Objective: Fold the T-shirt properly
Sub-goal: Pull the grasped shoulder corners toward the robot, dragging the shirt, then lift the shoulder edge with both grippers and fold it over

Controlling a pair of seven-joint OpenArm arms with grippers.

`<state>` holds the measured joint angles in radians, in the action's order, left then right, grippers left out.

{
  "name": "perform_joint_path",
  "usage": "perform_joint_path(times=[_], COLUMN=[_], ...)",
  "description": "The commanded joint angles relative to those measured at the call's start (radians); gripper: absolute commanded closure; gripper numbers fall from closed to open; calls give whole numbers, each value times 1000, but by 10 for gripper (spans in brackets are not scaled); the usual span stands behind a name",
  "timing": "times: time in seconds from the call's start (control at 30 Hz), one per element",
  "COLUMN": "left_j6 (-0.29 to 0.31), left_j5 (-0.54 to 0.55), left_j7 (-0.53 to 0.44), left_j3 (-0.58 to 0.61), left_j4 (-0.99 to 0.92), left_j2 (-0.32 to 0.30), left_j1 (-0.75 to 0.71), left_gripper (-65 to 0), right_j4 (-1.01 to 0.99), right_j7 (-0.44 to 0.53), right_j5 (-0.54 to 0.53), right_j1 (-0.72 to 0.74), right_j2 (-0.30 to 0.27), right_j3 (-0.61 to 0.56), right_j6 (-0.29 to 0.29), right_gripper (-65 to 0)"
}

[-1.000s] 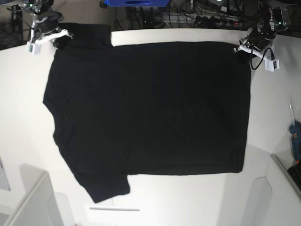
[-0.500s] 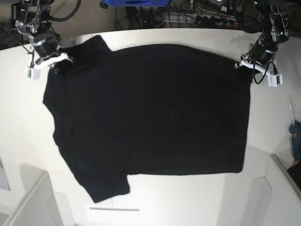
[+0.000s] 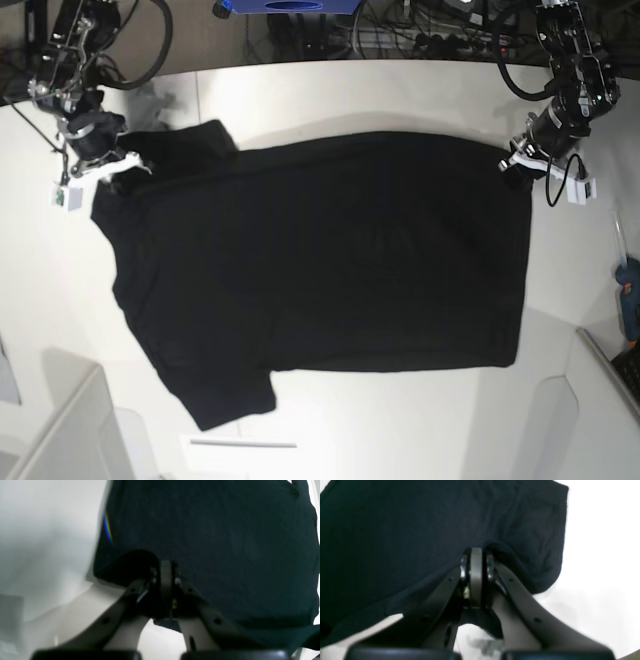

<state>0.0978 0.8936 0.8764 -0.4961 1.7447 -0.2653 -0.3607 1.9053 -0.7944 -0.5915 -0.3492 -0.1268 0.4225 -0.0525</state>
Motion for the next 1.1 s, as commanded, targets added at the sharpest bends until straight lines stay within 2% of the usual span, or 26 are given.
perform_joint_path(times=[0.0,0.3,0.47,0.7,0.97,1.07], left_j6=[6,3,-68,-68,-69,-97], left_j5=[9,9,9,8,8,8], left_j7=[-15,-16,-18,-20,-18,-18], left_j3=[-6,-8,-8,-8,-8,-8], left_j4=[2,-39,-48,-78,-133,-162], left_j2=[-10,-10,-10,-5,-7,-12], left_j1=[16,61,88,117,183,202], left_gripper=[0,0,0,0,0,0], right_j4=[7,-109,-148,-224,-307,-320], right_j7=[22,-9,-9,-21,-18,-16], right_j5=[-3,0,2,2,5,69], right_j1=[20,135,187,266,333,352], right_j2=[-10,-10,-10,-14,-18,-17], right_j3=[5,3,2,-44,-44,-44], right_j6=[-5,-5,-5,-4,-4,-4], right_gripper=[0,0,0,0,0,0])
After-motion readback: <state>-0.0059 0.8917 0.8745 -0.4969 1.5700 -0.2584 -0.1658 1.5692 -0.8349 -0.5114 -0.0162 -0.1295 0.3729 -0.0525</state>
